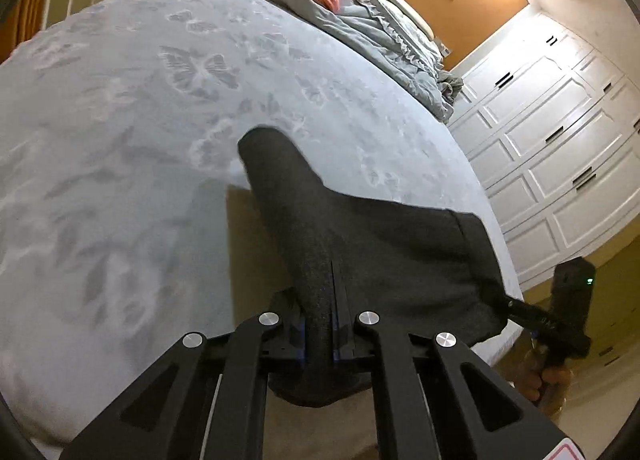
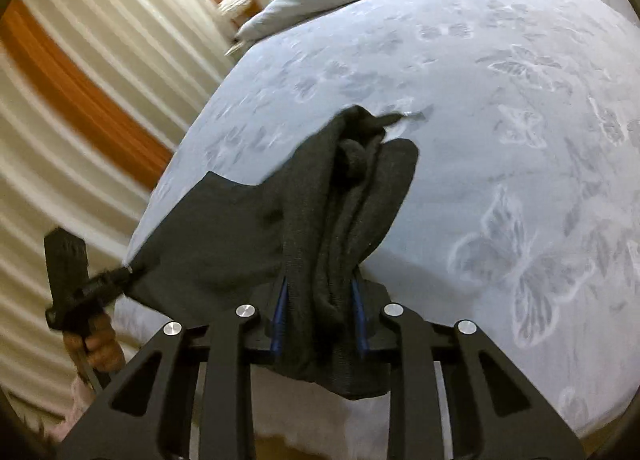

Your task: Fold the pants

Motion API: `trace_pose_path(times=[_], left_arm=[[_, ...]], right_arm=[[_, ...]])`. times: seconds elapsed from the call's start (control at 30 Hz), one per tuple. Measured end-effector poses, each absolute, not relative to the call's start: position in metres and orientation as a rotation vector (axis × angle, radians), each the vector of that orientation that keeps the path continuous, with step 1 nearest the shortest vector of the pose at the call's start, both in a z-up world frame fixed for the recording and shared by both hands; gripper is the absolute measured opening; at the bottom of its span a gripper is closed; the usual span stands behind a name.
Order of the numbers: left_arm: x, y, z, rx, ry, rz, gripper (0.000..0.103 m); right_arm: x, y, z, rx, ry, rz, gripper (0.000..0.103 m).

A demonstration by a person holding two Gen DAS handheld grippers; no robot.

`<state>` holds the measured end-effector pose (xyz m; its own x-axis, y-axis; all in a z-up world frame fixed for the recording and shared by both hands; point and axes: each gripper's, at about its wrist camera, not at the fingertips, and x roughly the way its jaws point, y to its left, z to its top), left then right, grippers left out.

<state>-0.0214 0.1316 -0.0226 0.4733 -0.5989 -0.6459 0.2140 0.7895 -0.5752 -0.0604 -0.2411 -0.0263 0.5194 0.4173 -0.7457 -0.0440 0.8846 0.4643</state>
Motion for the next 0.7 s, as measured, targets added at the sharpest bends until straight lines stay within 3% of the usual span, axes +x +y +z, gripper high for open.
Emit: trace_pose_path(times=[0.03, 0.07, 0.1, 0.17, 0.23, 0.3, 0.5, 0.6, 0.63, 0.67, 0.7], left_arm=[[-0.03, 0.138, -0.031, -0.445, 0.973, -0.505, 0.011], [-0.037, 0.142, -0.045, -0.423, 1.017, -0.471, 0.012], [-0.04, 0.144, -0.054, -0.419, 1.049, -0.441, 0.021], [-0.052, 0.149, -0.059, -0.467, 1.026, -0.411, 0.037], [-0.058, 0.149, -0.051, -0.441, 0.965, -0.4, 0.064], [-0.058, 0.148, -0.052, -0.417, 0.937, -0.363, 0.078], [-0.033, 0.139, -0.095, -0.552, 1.135, -0.367, 0.078], [-0.027, 0.123, -0.094, -0.494, 1.124, -0.391, 0.072], [-0.027, 0.12, -0.093, -0.485, 1.128, -0.405, 0.05], [-0.026, 0.118, -0.094, -0.471, 1.136, -0.397, 0.043], [-0.027, 0.119, -0.095, -0.473, 1.139, -0.393, 0.027]], right_arm=[[-0.066, -0.235, -0.041, 0.368, 1.044, 0.256, 0.044], [-0.069, -0.233, -0.053, 0.328, 1.075, 0.199, 0.066], [-0.073, -0.233, -0.063, 0.309, 1.094, 0.147, 0.081], [-0.083, -0.238, -0.076, 0.385, 1.095, 0.138, 0.081], [-0.09, -0.241, -0.08, 0.476, 1.083, 0.148, 0.085], [-0.093, -0.238, -0.085, 0.51, 1.072, 0.164, 0.089], [-0.09, -0.23, -0.1, 0.565, 1.081, 0.204, 0.092], [-0.089, -0.224, -0.103, 0.553, 1.052, 0.192, 0.091], [-0.088, -0.221, -0.103, 0.532, 1.043, 0.183, 0.088], [-0.088, -0.22, -0.104, 0.513, 1.043, 0.175, 0.068], [-0.087, -0.219, -0.103, 0.509, 1.039, 0.176, 0.056]])
